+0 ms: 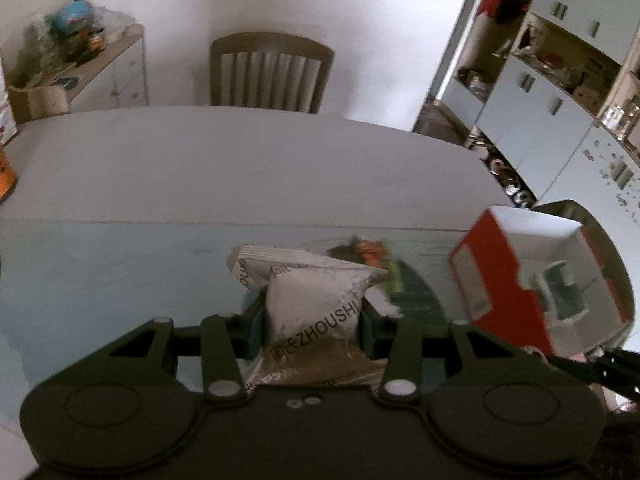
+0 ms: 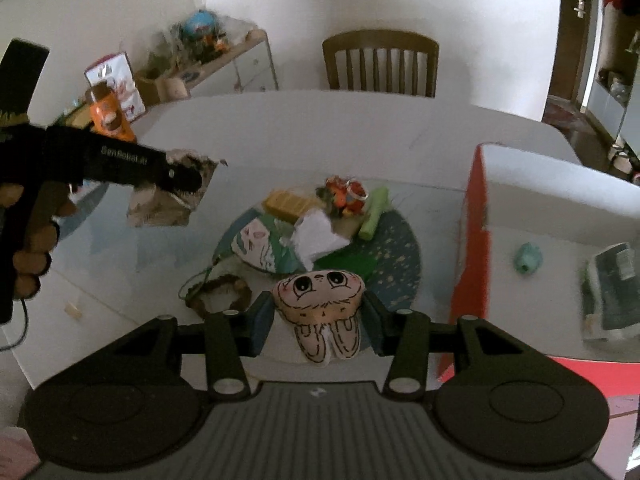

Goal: Organize objects
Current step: 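Carry the bag and plush into the box and open both grippers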

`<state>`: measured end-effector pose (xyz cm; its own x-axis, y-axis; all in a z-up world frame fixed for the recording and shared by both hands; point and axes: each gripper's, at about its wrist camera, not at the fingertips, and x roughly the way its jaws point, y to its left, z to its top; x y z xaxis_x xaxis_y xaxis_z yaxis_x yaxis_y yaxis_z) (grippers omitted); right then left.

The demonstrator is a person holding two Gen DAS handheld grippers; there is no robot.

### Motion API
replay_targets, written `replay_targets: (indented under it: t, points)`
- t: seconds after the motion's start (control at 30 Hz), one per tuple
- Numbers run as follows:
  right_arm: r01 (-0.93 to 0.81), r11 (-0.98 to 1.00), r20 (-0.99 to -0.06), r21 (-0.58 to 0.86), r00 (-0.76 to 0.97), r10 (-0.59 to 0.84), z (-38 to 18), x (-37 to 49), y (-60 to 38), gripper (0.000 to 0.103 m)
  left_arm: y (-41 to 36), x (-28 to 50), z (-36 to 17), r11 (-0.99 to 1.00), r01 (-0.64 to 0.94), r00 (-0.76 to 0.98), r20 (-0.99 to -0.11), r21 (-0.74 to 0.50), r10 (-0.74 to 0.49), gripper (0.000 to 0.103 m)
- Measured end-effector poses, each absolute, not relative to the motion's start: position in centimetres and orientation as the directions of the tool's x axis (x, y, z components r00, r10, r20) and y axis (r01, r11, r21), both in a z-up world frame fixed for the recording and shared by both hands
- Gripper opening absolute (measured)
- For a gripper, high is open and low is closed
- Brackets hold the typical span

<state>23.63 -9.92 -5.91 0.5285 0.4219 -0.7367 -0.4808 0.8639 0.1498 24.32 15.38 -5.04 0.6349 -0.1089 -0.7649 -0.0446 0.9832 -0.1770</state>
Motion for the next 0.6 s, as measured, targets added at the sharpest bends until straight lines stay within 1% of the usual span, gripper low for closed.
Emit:
replay_targets:
  t: [0.3,0.6]
  points:
    - [-0.454,0.876,-0.698,0.161,0.575,0.426,-2.4,23.1,-14.3,0.047,9.6,24.2,-2.7,0.979,0.057,0.640,-0.746,-0.196,-0.186,0.043]
    - [-0.399,0.901,-0.681,0.170,0.614,0.400,-1.2,23.5,-19.6,0.047,2.9,24.3,-2.2,0.968,0.153,0.630,-0.736,-0.198,-0.250,0.043]
